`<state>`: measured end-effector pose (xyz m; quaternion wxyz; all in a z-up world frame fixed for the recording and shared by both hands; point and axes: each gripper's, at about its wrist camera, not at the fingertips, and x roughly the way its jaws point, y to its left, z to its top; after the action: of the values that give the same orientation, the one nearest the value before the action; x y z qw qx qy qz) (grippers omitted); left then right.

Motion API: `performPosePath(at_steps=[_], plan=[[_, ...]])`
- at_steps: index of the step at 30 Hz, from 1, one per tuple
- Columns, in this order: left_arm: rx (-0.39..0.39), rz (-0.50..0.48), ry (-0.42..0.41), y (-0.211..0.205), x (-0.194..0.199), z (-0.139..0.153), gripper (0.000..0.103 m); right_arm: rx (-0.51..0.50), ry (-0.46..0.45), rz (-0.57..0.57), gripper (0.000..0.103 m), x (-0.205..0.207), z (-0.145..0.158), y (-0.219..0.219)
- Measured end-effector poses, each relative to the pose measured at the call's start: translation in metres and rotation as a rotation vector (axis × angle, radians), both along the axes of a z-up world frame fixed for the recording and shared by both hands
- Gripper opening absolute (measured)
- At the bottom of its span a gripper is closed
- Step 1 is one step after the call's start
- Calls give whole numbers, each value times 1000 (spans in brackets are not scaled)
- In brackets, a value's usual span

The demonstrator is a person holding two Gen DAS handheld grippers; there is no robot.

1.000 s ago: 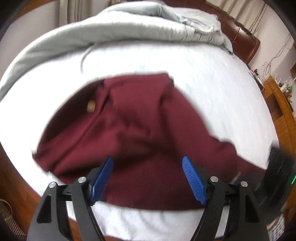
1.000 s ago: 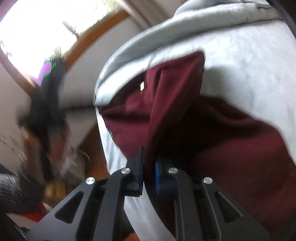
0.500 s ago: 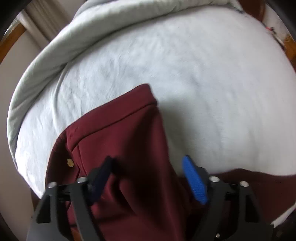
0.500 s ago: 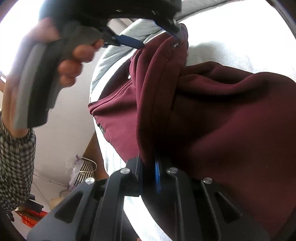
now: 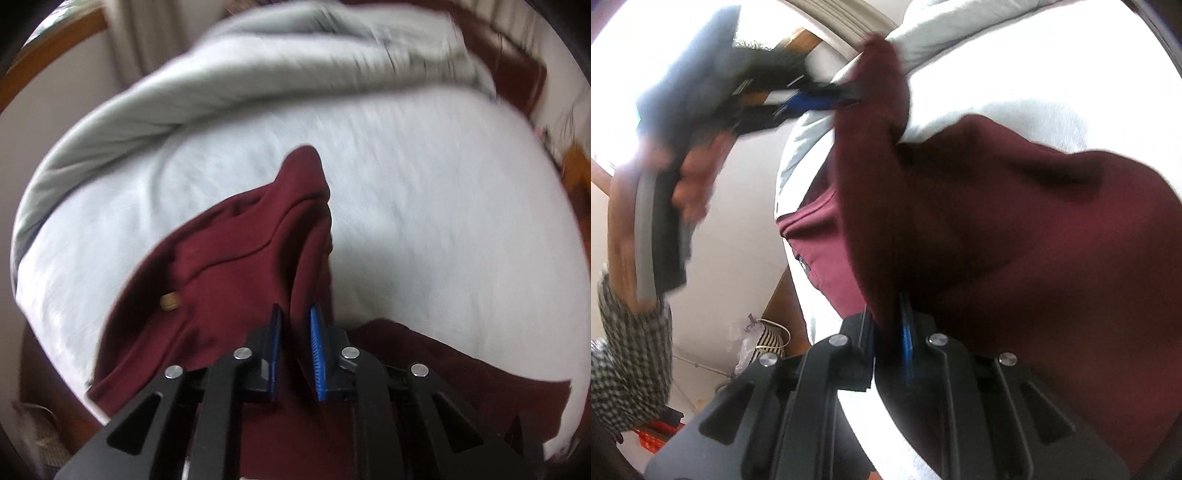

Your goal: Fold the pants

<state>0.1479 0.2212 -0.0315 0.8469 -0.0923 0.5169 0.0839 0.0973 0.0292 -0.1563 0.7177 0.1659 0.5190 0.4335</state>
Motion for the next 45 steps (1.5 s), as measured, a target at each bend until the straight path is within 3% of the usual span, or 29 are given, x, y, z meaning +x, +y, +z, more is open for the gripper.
performPosePath(at_steps=[4,7,9,10,13,15,17,19,20,21,22,24,26,29,30,31,32,35,38,45], plan=[[-57,117,-91,44,-74,2,17,-10,-20,16,17,-3,7,1],[-74,172,-100,64,-117,-24,22,-70,-35,42,26,-9,6,7],[-125,197,-85,75,-135,-48,26,-89,-28,56,34,-14,4,9],[-175,200,-81,81,-142,-60,35,-88,-15,64,44,-17,3,9],[-232,212,-104,85,-152,-75,60,-80,0,72,55,-24,8,4],[-286,208,-128,83,-150,-79,71,-97,-9,72,56,-27,14,-3],[-342,214,-145,85,-143,-82,73,-102,-23,59,56,-30,19,-5],[-330,263,-131,90,-134,-85,66,-118,-41,36,57,-37,21,-6],[-312,279,-134,94,-133,-86,58,-132,-34,28,58,-37,17,-7],[-252,308,-102,96,-129,-87,38,-156,5,22,58,-35,8,-8],[-223,320,-63,99,-126,-90,33,-162,36,29,58,-35,1,-5],[-249,323,-21,105,-126,-99,32,-157,53,34,58,-38,-7,-4],[-191,280,-9,99,-125,-98,32,-141,49,31,58,-41,-7,-7],[-127,256,-18,87,-128,-79,38,-131,74,23,61,-42,0,-17],[-111,263,-22,83,-132,-72,58,-130,65,21,64,-44,5,-24],[-94,281,-42,78,-137,-63,71,-128,51,12,67,-48,11,-35],[-80,291,-83,68,-145,-50,73,-127,42,-5,68,-51,17,-47],[-56,194,-122,37,-149,-32,74,-131,51,-114,69,-62,30,-97],[-138,31,-161,-16,-141,-23,74,-109,99,-254,69,-79,35,-164],[-227,-219,-107,-122,-110,-58,74,-207,101,-503,70,-129,39,-274]])
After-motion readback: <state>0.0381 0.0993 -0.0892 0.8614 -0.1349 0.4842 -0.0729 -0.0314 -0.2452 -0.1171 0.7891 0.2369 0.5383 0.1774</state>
